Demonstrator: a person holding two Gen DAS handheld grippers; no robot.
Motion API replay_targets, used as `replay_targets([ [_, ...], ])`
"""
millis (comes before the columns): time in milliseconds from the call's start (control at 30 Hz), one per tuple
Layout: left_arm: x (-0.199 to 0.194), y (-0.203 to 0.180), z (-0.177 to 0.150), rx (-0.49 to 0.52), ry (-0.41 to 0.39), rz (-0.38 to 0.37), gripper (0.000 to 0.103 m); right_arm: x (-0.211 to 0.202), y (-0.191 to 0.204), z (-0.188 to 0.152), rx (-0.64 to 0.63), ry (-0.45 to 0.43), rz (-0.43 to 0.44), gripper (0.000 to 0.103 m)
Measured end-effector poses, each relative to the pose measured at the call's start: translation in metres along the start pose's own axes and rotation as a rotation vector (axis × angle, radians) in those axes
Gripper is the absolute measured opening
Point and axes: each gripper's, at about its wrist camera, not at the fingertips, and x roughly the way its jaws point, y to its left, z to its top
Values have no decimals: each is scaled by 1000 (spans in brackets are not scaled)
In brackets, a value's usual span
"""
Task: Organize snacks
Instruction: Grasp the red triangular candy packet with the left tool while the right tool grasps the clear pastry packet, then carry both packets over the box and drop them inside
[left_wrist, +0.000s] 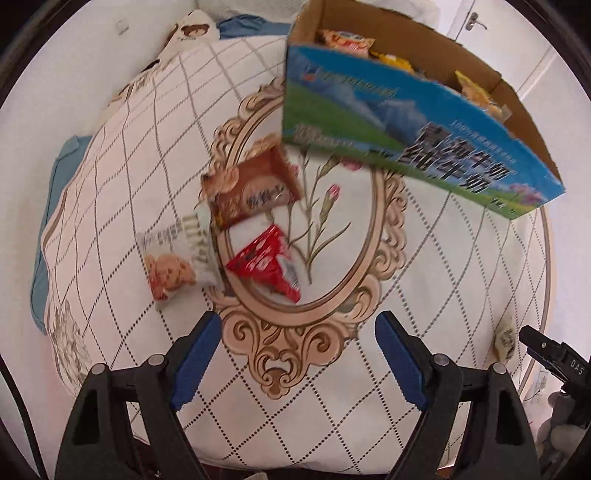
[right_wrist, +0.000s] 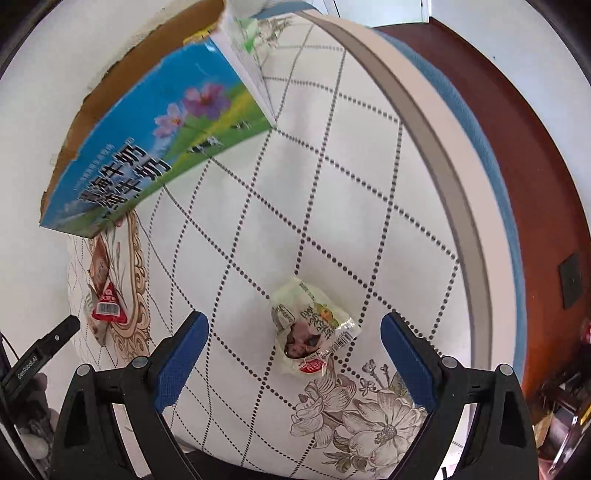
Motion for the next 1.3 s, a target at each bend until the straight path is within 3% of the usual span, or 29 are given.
replay_targets([
  [33, 5, 6, -3, -15, 17, 6, 85, 8, -3, -2, 18, 9, 3, 91],
  [100, 14, 20, -9, -52, 53, 13, 85, 24, -5, -4, 28, 16, -2, 67],
  [367, 35, 55, -12, -169, 122, -32, 85, 46, 48, -12, -167, -4, -50, 60],
  [567, 46, 57, 19, -218, 145, -146, 85, 51, 92, -11, -276, 1, -47, 59],
  [700, 76, 54, 39, -276, 237, -245, 85, 55, 103, -6, -298, 10, -54, 59],
  [767, 89, 52, 45, -294, 267, -258, 85, 56, 104, -6, -295, 17, -54, 59],
  [833, 97, 49, 47, -291, 271, -250, 84, 54, 101, -5, -291, 25, -48, 59],
  [967, 92, 42, 46, -218, 228, -196, 45, 50, 99, -5, -293, 29, -38, 58],
  [1100, 82, 32, 32, -140, 214, -171, 40, 50, 97, -9, -294, 47, -28, 58],
  [1300, 68, -4, -22, -17, 245, -180, 40, 45, 86, -25, -298, 85, 10, 58],
])
